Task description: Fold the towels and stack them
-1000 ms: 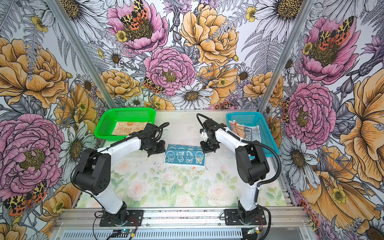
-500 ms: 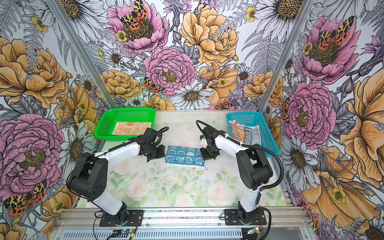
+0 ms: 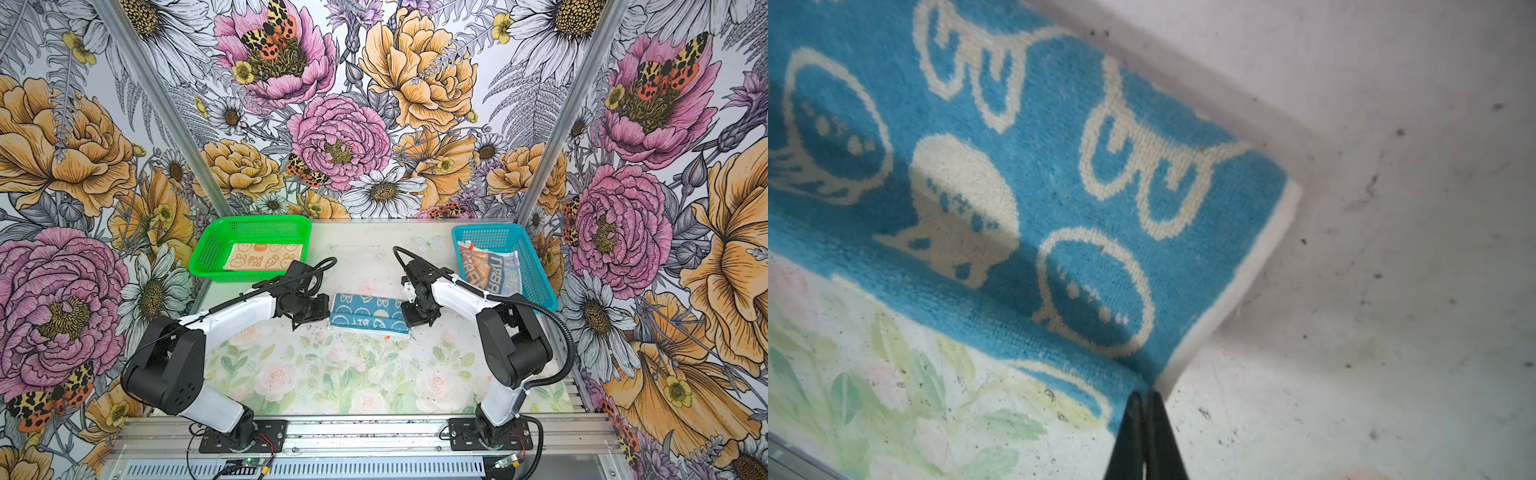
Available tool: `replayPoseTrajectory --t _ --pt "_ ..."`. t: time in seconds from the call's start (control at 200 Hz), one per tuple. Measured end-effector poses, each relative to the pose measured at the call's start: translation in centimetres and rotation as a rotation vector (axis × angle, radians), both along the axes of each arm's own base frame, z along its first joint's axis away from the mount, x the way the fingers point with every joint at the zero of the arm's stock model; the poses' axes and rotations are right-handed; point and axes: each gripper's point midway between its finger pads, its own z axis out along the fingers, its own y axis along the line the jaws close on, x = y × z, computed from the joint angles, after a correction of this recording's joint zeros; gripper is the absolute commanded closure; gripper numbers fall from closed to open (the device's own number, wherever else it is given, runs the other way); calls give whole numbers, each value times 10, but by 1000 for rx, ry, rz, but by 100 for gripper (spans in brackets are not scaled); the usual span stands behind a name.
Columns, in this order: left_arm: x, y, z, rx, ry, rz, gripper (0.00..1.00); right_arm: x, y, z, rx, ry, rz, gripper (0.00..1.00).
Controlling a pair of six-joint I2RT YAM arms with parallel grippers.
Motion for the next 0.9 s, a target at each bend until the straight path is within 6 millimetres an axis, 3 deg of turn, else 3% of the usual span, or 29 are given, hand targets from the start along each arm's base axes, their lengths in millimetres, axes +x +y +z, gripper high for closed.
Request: replayPoseTrajectory --t 0.43,0.505,0.53,0.64,0.796,0.901 --pt "-4 3 -9 19 11 23 100 -5 6 -8 -6 1 -13 98" --pt "-4 1 -9 18 10 19 100 -7 5 -9 -8 6 -13 93" --pt "-5 1 -9 19 10 17 94 -7 5 -10 -9 7 -13 91" --pt "-6 -2 -9 19 11 11 89 -9 5 -11 -11 12 -13 75" --pt "-8 -6 -9 18 13 5 56 -9 5 -8 -6 9 -28 55" --pt "-8 -8 -6 12 13 12 18 -7 6 3 11 -19 -37 38"
